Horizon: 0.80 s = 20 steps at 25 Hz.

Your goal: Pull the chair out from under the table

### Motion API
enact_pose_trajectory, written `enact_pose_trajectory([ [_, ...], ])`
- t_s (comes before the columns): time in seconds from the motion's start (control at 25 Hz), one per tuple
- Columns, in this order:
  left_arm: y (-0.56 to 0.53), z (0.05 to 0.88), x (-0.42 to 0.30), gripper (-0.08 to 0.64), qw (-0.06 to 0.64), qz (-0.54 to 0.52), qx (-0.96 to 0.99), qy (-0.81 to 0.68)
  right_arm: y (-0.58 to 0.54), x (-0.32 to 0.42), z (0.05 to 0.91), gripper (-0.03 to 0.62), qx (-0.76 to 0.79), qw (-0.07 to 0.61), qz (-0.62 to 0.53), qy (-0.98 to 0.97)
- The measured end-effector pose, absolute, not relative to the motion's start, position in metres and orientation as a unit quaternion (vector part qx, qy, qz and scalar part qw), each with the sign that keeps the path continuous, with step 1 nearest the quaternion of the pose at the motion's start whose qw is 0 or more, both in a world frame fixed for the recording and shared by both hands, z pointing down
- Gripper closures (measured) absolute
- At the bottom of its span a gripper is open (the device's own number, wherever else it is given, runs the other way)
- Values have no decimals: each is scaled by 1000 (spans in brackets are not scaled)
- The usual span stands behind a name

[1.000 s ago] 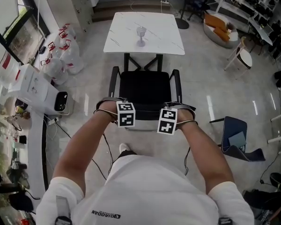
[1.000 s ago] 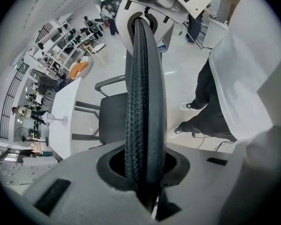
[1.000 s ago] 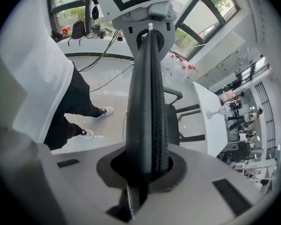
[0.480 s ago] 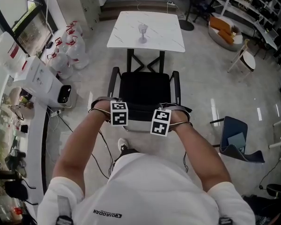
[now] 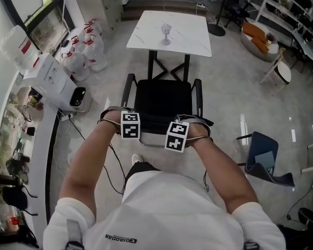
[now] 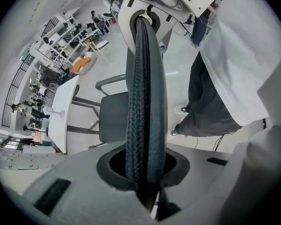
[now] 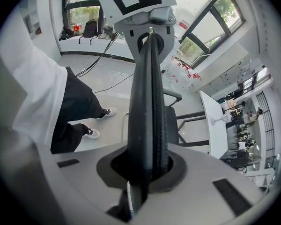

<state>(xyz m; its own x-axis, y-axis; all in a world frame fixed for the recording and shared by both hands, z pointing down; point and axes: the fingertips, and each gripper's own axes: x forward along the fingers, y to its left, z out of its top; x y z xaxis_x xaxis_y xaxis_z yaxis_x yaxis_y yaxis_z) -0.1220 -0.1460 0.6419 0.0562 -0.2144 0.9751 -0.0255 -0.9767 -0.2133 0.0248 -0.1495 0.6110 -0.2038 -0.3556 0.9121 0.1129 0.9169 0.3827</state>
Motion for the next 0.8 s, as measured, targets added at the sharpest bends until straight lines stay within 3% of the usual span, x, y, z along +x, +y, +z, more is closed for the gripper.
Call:
enact_pose_trajectory([
  [0.8, -117, 645, -128, 489, 85, -672, -733, 63, -115, 16, 613, 541, 81, 635, -150, -754],
])
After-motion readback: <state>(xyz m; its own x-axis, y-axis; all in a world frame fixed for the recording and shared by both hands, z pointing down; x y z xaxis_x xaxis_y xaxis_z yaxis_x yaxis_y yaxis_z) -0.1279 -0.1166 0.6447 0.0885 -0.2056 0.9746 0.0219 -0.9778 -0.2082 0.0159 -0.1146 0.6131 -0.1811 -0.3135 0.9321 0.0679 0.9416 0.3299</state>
